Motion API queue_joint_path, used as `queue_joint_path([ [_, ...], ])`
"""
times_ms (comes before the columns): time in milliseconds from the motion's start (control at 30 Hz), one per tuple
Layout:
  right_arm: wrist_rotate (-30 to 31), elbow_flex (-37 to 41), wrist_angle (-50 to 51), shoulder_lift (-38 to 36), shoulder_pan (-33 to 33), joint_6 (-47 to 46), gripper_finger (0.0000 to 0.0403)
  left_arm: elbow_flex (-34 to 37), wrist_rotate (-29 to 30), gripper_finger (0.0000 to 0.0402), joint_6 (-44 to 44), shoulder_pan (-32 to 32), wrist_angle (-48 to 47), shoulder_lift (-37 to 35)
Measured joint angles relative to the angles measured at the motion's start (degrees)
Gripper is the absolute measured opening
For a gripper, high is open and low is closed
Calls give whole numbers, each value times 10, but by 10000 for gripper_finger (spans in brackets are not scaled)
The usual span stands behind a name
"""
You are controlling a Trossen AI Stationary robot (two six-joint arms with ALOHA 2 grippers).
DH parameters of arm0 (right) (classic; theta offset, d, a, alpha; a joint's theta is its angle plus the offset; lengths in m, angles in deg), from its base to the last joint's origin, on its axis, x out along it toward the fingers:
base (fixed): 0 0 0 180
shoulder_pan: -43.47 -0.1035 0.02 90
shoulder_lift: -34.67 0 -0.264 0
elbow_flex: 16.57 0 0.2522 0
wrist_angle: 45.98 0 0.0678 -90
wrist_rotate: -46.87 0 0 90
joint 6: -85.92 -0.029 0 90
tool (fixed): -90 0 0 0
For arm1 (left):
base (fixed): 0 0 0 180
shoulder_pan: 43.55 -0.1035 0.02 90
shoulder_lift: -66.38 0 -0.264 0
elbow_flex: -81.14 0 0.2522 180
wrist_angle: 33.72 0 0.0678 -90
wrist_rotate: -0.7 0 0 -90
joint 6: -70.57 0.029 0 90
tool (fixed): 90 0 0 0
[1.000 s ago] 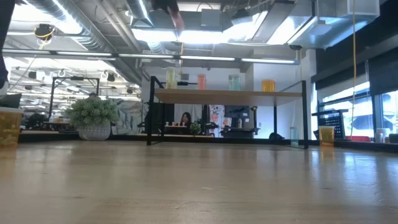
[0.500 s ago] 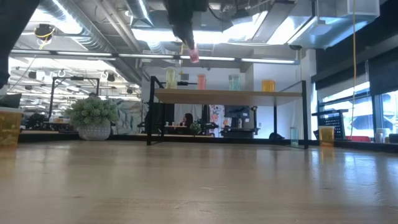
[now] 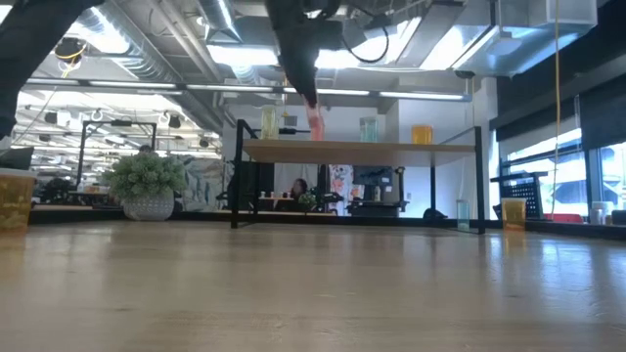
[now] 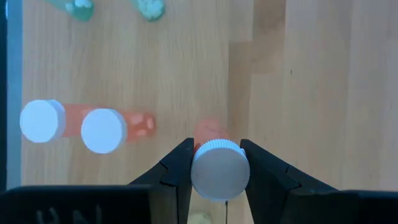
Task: Pick and place medicine bottles onto shelf by color
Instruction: Put the pink pill bottle on the shelf aligned with the other pink pill bottles
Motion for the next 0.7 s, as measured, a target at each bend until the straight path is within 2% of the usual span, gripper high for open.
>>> queue_joint_path([
  [333, -2, 0, 0, 0, 0, 6, 198, 0, -13, 110, 0, -26, -9, -2],
  [500, 26, 0, 0, 0, 0, 6, 198, 0, -27, 110, 0, -30, -15, -2],
  [700, 27, 0, 0, 0, 0, 11, 198, 0, -29, 110, 0, -28, -18, -2],
])
